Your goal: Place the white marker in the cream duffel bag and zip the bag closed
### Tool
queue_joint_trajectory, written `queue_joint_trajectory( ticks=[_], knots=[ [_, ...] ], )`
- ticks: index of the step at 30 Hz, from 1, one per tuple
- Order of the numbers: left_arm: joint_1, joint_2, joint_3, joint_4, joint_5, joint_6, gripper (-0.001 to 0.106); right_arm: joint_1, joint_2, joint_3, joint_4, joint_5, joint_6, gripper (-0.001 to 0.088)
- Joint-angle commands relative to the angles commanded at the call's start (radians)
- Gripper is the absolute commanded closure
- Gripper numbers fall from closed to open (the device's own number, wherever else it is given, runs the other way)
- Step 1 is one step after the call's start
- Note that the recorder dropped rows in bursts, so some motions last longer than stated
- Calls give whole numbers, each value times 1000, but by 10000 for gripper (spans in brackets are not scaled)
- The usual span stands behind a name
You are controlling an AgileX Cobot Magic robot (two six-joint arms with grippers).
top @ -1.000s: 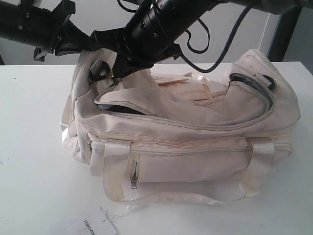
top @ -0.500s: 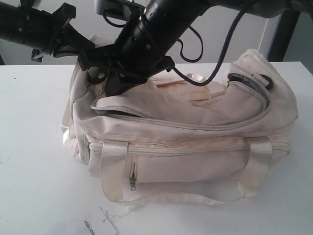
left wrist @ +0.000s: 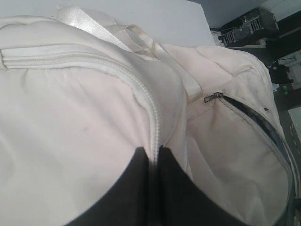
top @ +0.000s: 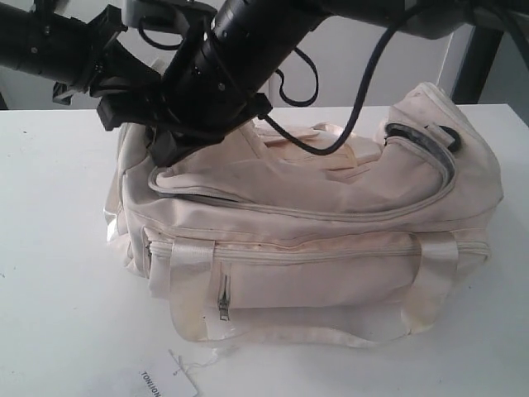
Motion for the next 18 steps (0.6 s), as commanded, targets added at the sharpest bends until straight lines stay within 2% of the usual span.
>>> queue_joint_trajectory(
  ticks=[7, 18],
  knots=[
    [0, 0, 0, 0, 4, 0, 1053, -2, 7, 0, -63, -53, 33, 847],
    [0, 0, 0, -4, 17, 0, 1053, -2, 88, 0, -117, -80, 33, 514]
  ],
)
